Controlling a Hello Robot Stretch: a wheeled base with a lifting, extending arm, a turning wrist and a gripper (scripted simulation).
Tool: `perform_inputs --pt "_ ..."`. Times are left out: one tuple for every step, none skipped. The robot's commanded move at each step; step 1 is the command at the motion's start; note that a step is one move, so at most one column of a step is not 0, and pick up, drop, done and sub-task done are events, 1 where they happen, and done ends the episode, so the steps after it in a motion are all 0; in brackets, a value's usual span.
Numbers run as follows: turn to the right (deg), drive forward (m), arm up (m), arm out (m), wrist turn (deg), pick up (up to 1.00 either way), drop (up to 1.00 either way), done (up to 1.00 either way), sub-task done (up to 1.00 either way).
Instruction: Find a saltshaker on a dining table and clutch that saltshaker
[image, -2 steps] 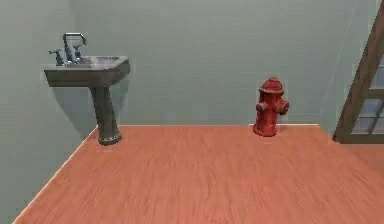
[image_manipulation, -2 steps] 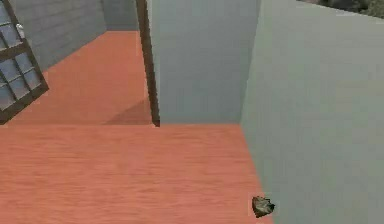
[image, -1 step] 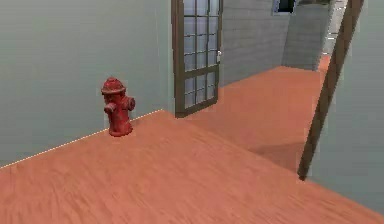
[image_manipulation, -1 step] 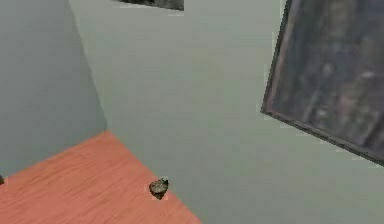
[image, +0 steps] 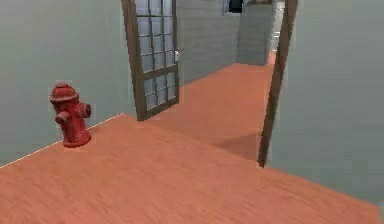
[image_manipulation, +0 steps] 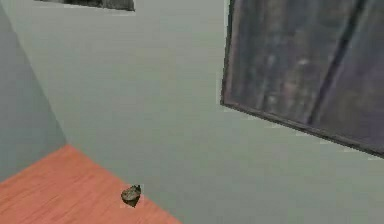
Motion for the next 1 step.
perform_inputs --pt "0.0 1.0 0.0 0.0 0.0 0.0 0.0 0.0 0.0"
